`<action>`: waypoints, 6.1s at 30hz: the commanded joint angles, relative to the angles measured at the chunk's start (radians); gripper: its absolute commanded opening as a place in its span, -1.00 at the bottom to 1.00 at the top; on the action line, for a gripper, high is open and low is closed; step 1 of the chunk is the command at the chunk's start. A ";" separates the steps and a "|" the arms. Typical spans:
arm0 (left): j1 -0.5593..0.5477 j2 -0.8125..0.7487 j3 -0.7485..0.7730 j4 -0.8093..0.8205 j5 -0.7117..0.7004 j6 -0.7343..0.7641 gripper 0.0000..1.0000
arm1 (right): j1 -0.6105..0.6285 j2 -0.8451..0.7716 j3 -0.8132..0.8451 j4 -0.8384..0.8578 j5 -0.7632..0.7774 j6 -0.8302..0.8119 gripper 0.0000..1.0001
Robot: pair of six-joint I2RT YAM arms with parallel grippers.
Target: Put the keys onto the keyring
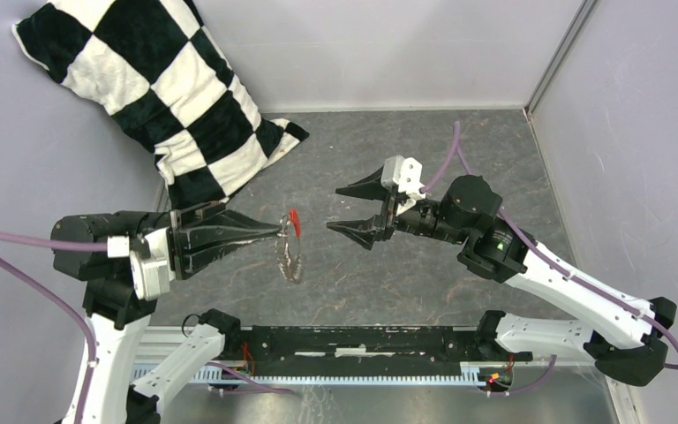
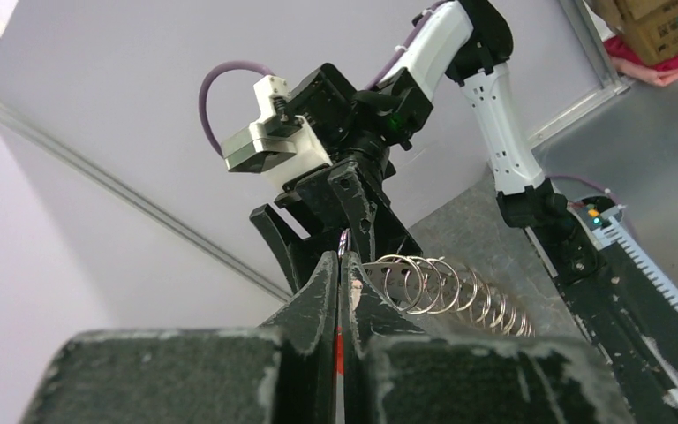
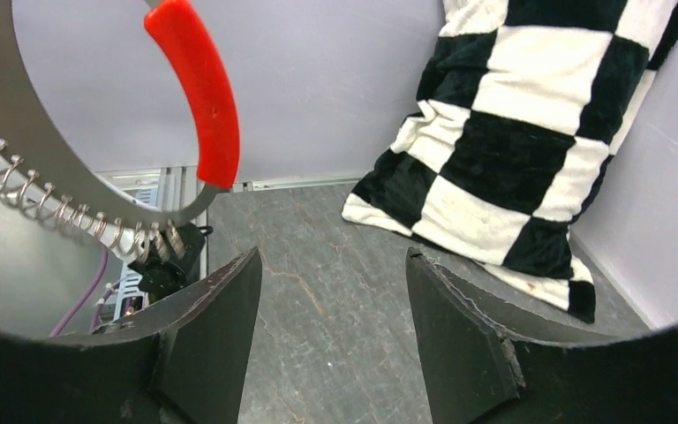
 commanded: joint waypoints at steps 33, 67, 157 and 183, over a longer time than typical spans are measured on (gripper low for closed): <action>0.011 -0.108 -0.075 -0.292 0.097 0.964 -0.96 | -0.004 -0.002 0.031 0.054 -0.043 0.002 0.34; 0.018 -0.123 -0.092 -0.410 0.112 1.129 -0.95 | -0.004 0.022 0.042 0.144 -0.138 -0.070 0.32; 0.018 -0.097 -0.332 -0.594 -0.092 0.467 -0.96 | 0.084 0.223 0.260 -0.439 -0.190 -0.360 0.00; 0.019 -0.100 -0.336 -0.553 -0.125 0.425 -0.95 | 0.115 0.285 0.270 -0.411 -0.124 -0.271 -0.15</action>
